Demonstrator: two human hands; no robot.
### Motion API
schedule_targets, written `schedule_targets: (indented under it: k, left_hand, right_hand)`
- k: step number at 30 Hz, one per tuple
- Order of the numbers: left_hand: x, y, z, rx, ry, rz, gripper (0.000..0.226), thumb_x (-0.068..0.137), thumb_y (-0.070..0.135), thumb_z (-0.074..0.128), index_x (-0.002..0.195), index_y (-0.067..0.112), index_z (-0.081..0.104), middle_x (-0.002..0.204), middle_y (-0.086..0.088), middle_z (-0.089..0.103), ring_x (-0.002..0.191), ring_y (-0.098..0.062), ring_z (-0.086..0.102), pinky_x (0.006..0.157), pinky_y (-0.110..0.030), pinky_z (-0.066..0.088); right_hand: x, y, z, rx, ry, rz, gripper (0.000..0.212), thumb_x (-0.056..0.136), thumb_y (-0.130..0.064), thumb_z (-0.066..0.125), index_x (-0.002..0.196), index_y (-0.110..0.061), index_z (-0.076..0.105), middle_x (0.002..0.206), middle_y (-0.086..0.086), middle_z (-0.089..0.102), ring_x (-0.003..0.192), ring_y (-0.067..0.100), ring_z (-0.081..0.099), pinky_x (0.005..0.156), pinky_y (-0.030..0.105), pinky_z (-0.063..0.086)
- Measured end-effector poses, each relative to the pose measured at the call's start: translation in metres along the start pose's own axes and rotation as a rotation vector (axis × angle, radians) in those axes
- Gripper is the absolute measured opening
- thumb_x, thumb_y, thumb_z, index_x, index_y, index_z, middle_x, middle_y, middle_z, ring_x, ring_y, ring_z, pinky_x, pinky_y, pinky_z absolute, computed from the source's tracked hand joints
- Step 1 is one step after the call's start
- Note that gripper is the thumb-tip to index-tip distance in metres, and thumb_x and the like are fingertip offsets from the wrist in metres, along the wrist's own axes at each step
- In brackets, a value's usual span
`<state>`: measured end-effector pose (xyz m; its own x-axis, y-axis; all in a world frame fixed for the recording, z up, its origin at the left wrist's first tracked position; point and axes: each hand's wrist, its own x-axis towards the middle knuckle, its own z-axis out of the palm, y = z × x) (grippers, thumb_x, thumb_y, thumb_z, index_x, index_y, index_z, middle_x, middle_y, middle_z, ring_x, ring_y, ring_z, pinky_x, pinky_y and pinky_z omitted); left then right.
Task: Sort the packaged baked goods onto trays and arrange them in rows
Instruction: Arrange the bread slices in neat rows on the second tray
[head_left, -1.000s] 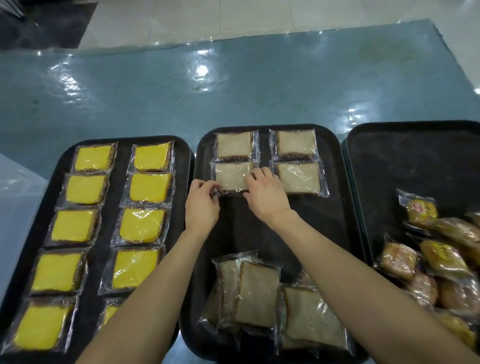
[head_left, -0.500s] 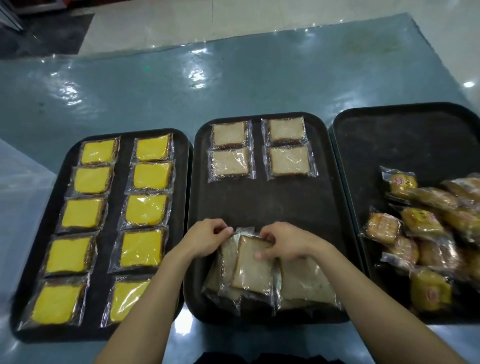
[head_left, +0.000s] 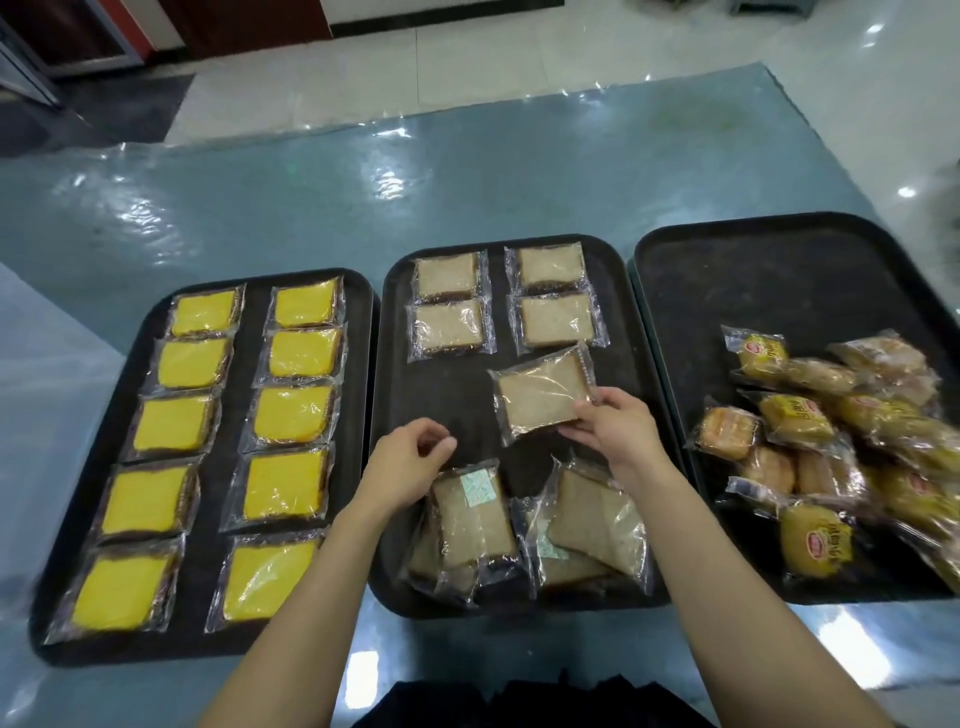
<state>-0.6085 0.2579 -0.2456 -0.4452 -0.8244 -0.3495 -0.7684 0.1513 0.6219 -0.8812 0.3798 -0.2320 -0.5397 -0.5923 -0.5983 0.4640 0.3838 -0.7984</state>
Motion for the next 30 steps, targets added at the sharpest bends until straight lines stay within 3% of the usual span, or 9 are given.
schedule_targets:
  k: [3, 5, 7, 10, 13, 16, 20, 24, 30]
  left_hand:
    - [0.005, 0.019, 0.003, -0.585, 0.008, -0.134, 0.05, 0.102, 0.045, 0.075, 0.145, 0.024, 0.059, 0.125, 0.0, 0.075, 0.112, -0.017, 0.077, 0.102, -0.043, 0.062]
    - [0.007, 0.03, 0.005, -0.968, -0.035, -0.225, 0.056, 0.1, 0.026, 0.08, 0.148, 0.017, 0.052, 0.131, -0.014, 0.072, 0.115, -0.029, 0.078, 0.098, -0.049, 0.065]
    - [0.011, 0.031, 0.007, -1.057, 0.051, -0.232, 0.048, 0.099, 0.009, 0.079, 0.14, 0.018, 0.055, 0.132, -0.019, 0.07, 0.115, -0.033, 0.077, 0.092, -0.048, 0.067]
    - [0.023, 0.021, 0.003, -1.015, 0.185, -0.236, 0.04, 0.102, 0.002, 0.073, 0.132, 0.022, 0.056, 0.127, -0.016, 0.071, 0.115, -0.03, 0.076, 0.087, -0.044, 0.068]
    - [0.039, 0.014, -0.007, -0.927, 0.225, -0.223, 0.041, 0.102, 0.001, 0.072, 0.136, 0.018, 0.054, 0.125, -0.011, 0.069, 0.113, -0.025, 0.074, 0.082, -0.039, 0.069]
    - [0.056, 0.007, -0.011, -0.755, 0.228, -0.232, 0.041, 0.102, 0.004, 0.073, 0.135, 0.019, 0.055, 0.122, -0.007, 0.068, 0.108, -0.021, 0.073, 0.082, -0.039, 0.069]
    - [0.069, -0.006, -0.004, -0.527, 0.287, -0.263, 0.043, 0.102, 0.008, 0.075, 0.141, 0.015, 0.061, 0.121, -0.008, 0.07, 0.105, -0.023, 0.075, 0.082, -0.042, 0.07]
    - [0.073, -0.014, 0.006, -0.398, 0.355, -0.237, 0.045, 0.1, 0.01, 0.079, 0.143, 0.009, 0.066, 0.12, -0.014, 0.076, 0.093, -0.021, 0.078, 0.073, -0.032, 0.069]
    - [0.071, -0.007, 0.006, -0.146, 0.382, -0.221, 0.039, 0.1, 0.027, 0.08, 0.137, 0.016, 0.072, 0.111, 0.004, 0.076, 0.101, -0.014, 0.068, 0.094, -0.032, 0.054]
  right_hand:
    - [-0.009, -0.004, 0.025, 0.076, -0.104, 0.024, 0.019, 0.101, 0.002, 0.072, 0.119, 0.001, 0.07, 0.12, 0.02, 0.077, 0.105, 0.031, 0.08, 0.088, 0.039, 0.068]
    - [-0.011, -0.003, 0.043, 0.059, -0.173, 0.03, 0.022, 0.103, 0.002, 0.07, 0.124, 0.006, 0.068, 0.122, 0.024, 0.075, 0.105, 0.035, 0.08, 0.087, 0.04, 0.068]
    - [-0.012, -0.002, 0.058, -0.138, -0.242, -0.026, 0.029, 0.106, -0.008, 0.069, 0.132, 0.005, 0.065, 0.124, 0.021, 0.074, 0.105, 0.033, 0.079, 0.089, 0.043, 0.068]
    - [-0.005, 0.0, 0.06, -0.802, -0.21, -0.316, 0.034, 0.105, -0.036, 0.07, 0.134, -0.017, 0.069, 0.124, -0.006, 0.074, 0.111, 0.015, 0.072, 0.1, 0.038, 0.059]
    - [0.008, 0.002, 0.053, -1.229, -0.153, -0.556, 0.038, 0.107, -0.032, 0.064, 0.142, -0.018, 0.066, 0.136, 0.001, 0.067, 0.129, 0.024, 0.061, 0.105, 0.041, 0.054]
    - [0.018, 0.004, 0.047, -1.488, -0.24, -0.535, 0.047, 0.108, -0.033, 0.062, 0.151, -0.016, 0.059, 0.157, 0.004, 0.052, 0.151, 0.026, 0.04, 0.117, 0.046, 0.048]
    - [0.024, 0.003, 0.044, -1.526, -0.284, -0.468, 0.054, 0.108, -0.044, 0.06, 0.156, -0.018, 0.056, 0.165, 0.002, 0.043, 0.157, 0.026, 0.033, 0.124, 0.044, 0.04]
    - [0.026, 0.001, 0.046, -1.536, -0.304, -0.449, 0.057, 0.108, -0.049, 0.059, 0.156, -0.018, 0.056, 0.165, 0.003, 0.044, 0.157, 0.026, 0.032, 0.126, 0.04, 0.033]
    - [0.021, -0.003, 0.044, -1.506, -0.319, -0.411, 0.059, 0.108, -0.05, 0.06, 0.158, -0.02, 0.054, 0.169, 0.001, 0.04, 0.16, 0.024, 0.029, 0.127, 0.044, 0.035]
